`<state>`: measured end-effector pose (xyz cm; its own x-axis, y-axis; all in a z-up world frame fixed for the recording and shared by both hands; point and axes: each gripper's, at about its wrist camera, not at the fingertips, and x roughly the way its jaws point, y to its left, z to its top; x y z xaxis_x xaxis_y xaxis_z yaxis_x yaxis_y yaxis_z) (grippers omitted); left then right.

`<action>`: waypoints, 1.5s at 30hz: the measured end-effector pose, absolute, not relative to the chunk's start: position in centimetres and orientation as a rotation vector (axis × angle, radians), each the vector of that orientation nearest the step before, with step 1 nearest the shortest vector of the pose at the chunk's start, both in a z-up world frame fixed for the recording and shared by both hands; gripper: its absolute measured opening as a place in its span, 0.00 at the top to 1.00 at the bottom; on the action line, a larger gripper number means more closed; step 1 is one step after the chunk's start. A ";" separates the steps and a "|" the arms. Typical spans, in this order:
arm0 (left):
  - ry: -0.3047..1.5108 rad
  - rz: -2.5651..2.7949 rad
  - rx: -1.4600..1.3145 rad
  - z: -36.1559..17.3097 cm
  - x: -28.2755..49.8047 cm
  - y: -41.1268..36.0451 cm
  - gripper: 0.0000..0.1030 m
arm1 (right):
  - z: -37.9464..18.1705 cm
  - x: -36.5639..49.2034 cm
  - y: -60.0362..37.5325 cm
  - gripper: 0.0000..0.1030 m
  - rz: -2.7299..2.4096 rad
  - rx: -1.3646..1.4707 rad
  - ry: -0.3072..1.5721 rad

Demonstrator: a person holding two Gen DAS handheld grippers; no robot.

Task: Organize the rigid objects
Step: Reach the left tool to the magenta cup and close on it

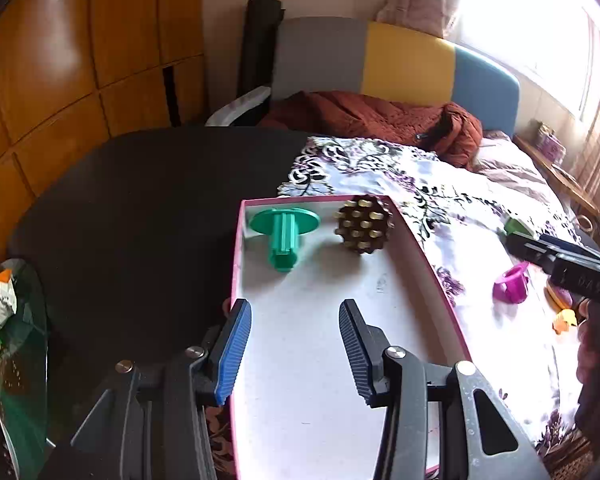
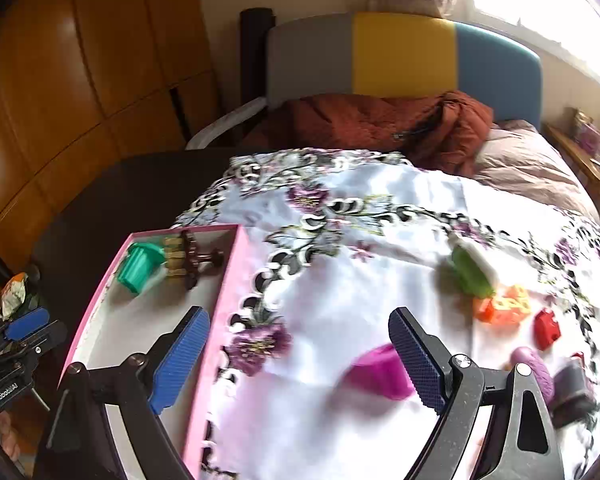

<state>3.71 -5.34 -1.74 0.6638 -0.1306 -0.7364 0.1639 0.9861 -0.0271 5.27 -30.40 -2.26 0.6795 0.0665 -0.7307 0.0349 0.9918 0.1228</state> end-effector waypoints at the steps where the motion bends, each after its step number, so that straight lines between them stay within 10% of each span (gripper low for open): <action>1: 0.826 -0.171 0.048 -1.7 3.6 -5.6 0.55 | -2.2 4.9 -31.1 0.11 0.003 0.137 0.821; 45: 0.944 -0.624 0.179 -3.6 3.4 -23.7 0.55 | -4.5 -1.3 -55.2 0.05 -0.533 0.513 0.824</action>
<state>3.43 -23.74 -3.61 0.4271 -0.4205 -0.8005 0.5719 0.8113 -0.1211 -1.27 -55.18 -4.52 0.5658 -0.2399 -0.7888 0.6214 0.7529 0.2167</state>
